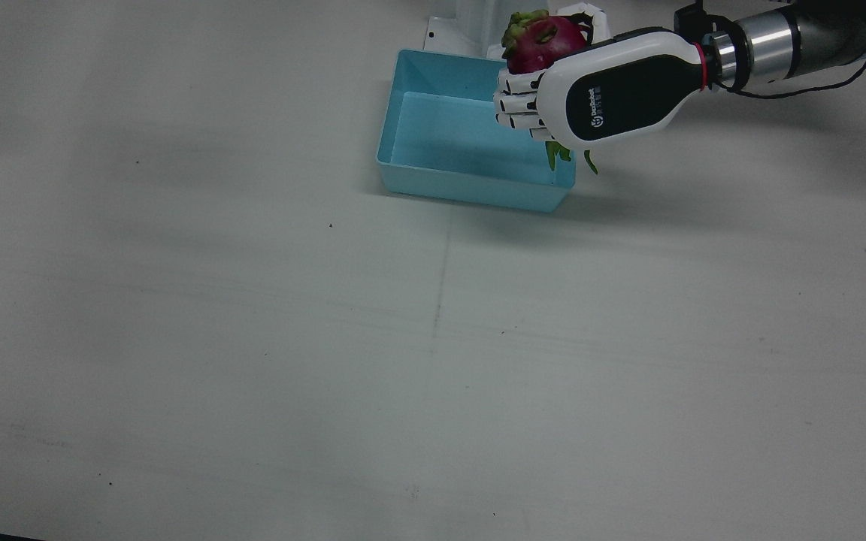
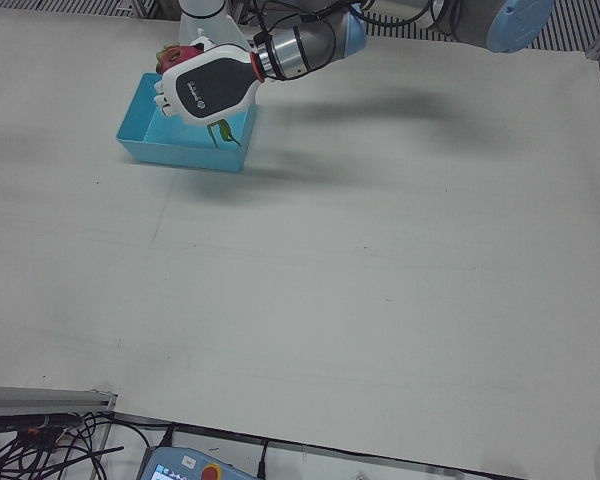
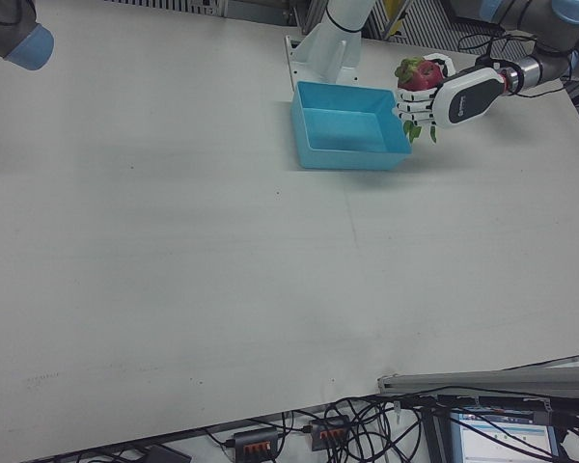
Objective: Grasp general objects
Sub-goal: 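Carry the dragon fruit with the left hand over the blue tray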
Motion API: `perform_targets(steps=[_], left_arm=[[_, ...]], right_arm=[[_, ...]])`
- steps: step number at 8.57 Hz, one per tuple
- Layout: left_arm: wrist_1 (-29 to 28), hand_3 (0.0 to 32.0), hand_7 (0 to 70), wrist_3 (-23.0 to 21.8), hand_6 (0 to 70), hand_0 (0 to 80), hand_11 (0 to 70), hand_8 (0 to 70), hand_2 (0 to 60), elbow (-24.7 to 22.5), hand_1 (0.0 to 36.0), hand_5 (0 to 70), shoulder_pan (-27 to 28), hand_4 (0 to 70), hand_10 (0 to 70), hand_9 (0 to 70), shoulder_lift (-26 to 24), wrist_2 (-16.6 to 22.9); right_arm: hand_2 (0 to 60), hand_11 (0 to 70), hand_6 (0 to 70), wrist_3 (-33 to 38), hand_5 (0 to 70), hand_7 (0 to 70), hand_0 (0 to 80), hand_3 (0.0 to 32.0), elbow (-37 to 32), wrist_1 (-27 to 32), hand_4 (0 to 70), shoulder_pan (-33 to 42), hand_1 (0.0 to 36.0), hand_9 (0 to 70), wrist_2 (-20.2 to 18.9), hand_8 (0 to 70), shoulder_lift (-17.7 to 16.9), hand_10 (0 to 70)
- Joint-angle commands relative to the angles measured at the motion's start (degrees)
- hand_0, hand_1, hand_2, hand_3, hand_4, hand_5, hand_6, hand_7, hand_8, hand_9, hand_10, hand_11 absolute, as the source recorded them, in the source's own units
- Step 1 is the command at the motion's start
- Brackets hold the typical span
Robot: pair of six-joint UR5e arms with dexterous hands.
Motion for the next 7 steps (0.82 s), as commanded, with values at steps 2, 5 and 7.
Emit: perform_targets(steps=[2, 5, 7], left_arm=[[6.20, 0.0, 37.5, 0.20, 30.1, 58.7, 60.3, 23.5, 60.0, -0.60, 36.0, 70.0, 3.92, 27.5, 41.1, 30.5, -6.70, -1.45], [6.21, 0.0, 31.4, 0.47, 19.5, 60.1, 34.2, 14.8, 60.0, -0.42, 36.0, 53.6, 6.83, 21.3, 21.4, 20.1, -6.70, -3.83], [6.03, 0.0, 18.8, 1.60, 7.8, 61.1, 20.9, 1.5, 45.0, -0.16, 34.4, 27.0, 10.69, 11.5, 12.1, 2.5, -6.62, -5.06]], right_arm=[[0.0, 0.0, 0.0, 0.00, 0.0, 0.0, 0.0, 0.0, -0.07, 0.00, 0.0, 0.00, 0.0, 0.0, 0.00, 0.0, 0.00, 0.0], [0.0, 0.0, 0.0, 0.00, 0.0, 0.0, 0.0, 0.0, -0.07, 0.00, 0.0, 0.00, 0.0, 0.0, -0.08, 0.0, 0.00, 0.0], [0.0, 0.0, 0.0, 0.00, 0.0, 0.0, 0.0, 0.0, -0.07, 0.00, 0.0, 0.00, 0.0, 0.0, -0.08, 0.0, 0.00, 0.0]])
